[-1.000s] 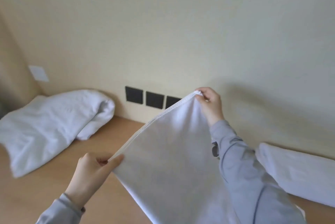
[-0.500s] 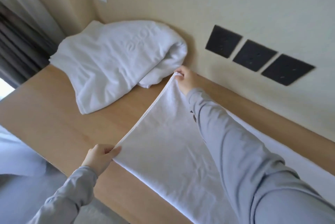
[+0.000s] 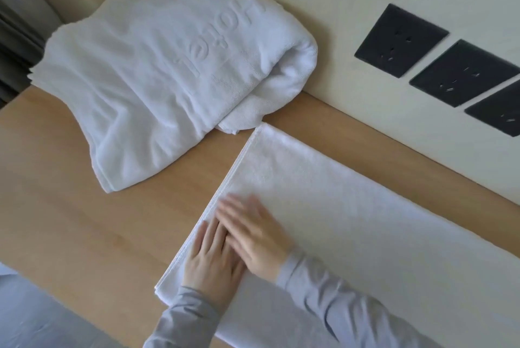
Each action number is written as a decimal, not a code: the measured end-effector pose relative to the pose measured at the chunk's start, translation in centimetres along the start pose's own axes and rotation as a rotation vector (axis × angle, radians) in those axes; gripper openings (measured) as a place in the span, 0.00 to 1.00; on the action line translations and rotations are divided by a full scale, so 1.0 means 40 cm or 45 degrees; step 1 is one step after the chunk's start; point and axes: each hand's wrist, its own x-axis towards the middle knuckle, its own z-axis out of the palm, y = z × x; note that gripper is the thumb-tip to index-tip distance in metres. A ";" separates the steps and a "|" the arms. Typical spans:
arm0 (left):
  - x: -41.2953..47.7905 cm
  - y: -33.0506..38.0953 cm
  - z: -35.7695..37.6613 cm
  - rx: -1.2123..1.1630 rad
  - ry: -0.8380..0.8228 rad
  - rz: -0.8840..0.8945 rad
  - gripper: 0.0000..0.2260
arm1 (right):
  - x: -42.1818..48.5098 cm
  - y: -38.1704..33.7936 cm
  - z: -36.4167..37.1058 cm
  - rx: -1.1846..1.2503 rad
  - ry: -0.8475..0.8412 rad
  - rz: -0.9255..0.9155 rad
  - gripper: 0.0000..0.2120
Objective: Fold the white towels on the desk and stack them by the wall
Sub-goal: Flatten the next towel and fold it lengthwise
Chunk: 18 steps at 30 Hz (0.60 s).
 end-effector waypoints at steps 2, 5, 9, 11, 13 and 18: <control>-0.002 -0.029 0.021 0.024 -0.027 0.037 0.29 | -0.024 0.041 0.006 -0.066 -0.109 -0.180 0.23; -0.006 -0.043 0.038 -0.015 0.046 0.044 0.30 | 0.037 0.194 -0.040 -0.214 -0.106 -0.059 0.25; -0.002 -0.042 0.043 -0.022 0.084 0.035 0.31 | 0.107 0.350 -0.106 -0.262 -0.130 0.424 0.27; 0.000 -0.045 0.043 0.007 0.078 0.024 0.31 | 0.115 0.360 -0.102 -0.313 -0.153 0.524 0.29; 0.000 -0.043 0.045 0.039 0.085 0.019 0.31 | 0.112 0.340 -0.098 -0.422 -0.164 0.544 0.30; -0.002 -0.042 0.047 0.074 0.111 0.014 0.30 | 0.006 0.110 -0.040 -0.144 0.081 0.311 0.28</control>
